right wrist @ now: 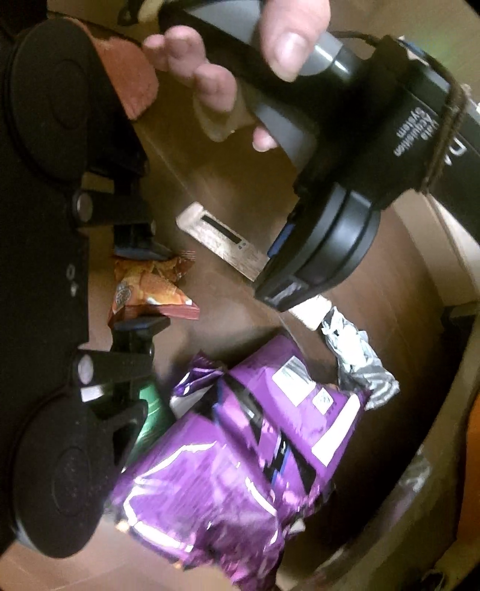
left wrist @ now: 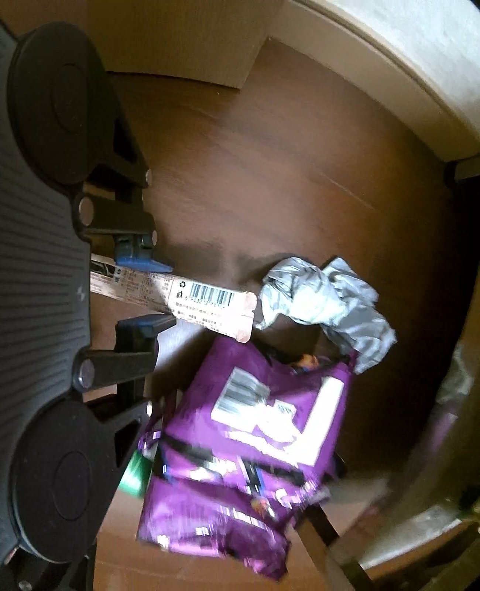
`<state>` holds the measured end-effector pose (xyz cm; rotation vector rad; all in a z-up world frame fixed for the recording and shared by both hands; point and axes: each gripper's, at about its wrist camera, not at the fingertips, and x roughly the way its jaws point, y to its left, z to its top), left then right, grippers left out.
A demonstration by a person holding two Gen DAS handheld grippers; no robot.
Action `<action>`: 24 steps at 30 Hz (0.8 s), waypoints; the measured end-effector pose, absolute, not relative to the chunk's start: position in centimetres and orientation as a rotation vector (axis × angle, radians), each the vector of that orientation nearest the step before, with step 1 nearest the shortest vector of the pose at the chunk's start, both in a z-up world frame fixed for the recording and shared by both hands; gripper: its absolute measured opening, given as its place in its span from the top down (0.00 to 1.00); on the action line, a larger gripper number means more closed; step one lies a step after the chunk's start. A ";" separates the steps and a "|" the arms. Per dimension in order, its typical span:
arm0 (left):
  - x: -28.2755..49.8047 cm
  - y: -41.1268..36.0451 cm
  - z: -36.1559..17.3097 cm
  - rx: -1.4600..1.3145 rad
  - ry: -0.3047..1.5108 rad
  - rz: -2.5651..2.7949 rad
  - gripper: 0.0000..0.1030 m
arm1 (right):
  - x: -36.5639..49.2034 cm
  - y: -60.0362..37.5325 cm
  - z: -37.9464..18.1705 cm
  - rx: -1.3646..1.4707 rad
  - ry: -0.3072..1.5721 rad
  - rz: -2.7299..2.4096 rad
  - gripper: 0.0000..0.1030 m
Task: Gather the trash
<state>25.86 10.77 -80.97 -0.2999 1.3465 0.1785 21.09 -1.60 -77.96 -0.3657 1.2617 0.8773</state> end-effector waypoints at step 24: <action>23.9 8.9 -69.8 -0.347 1.192 0.145 0.90 | 23.1 -9.5 -63.5 -0.297 1.100 0.770 0.72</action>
